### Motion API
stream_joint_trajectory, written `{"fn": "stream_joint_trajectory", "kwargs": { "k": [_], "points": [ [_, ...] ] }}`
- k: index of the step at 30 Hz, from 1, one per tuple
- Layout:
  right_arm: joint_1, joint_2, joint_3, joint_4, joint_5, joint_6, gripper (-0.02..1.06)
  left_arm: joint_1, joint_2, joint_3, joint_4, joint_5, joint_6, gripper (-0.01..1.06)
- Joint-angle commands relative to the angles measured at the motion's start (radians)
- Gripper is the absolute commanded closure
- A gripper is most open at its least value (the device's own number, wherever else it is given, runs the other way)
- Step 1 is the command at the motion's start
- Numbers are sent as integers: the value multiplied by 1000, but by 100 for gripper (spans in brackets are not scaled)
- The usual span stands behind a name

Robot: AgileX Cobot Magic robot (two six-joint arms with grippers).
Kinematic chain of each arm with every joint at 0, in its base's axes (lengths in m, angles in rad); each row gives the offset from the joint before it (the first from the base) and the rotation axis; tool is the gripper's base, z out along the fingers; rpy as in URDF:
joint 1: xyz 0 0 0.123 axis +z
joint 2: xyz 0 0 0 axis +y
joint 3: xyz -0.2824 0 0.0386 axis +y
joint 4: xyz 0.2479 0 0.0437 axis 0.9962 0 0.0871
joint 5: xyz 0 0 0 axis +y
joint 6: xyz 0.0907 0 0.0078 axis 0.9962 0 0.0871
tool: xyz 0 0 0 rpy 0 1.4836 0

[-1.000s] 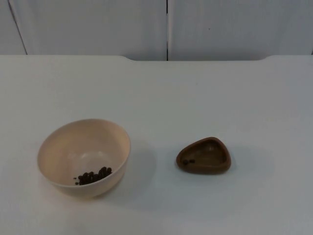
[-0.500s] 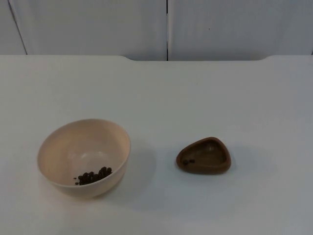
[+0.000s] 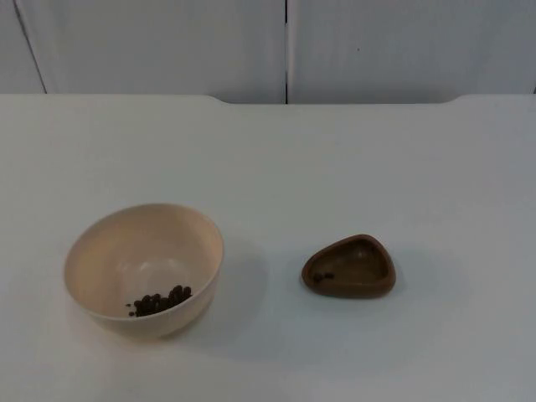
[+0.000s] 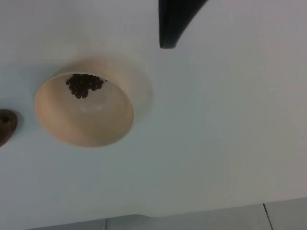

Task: Pick up the bowl with the left hand and pour the coffee beans from the cup into the bowl with the right hand.

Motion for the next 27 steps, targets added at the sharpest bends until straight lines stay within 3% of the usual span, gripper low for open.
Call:
{"fn": "stream_joint_trajectory", "kwargs": {
  "k": [1,12,27],
  "points": [
    [-1,-4,2,7,-1,-6,-1,2,-3,5,-3,3,-9,0],
    [-9,-4,2,7,-1,-4,-1,2,-3,5,-3,3,-9,0],
    [-298,-4,2,7,-1,-4,-1,2,-3,5,-3,3,-9,0]
  ]
}}
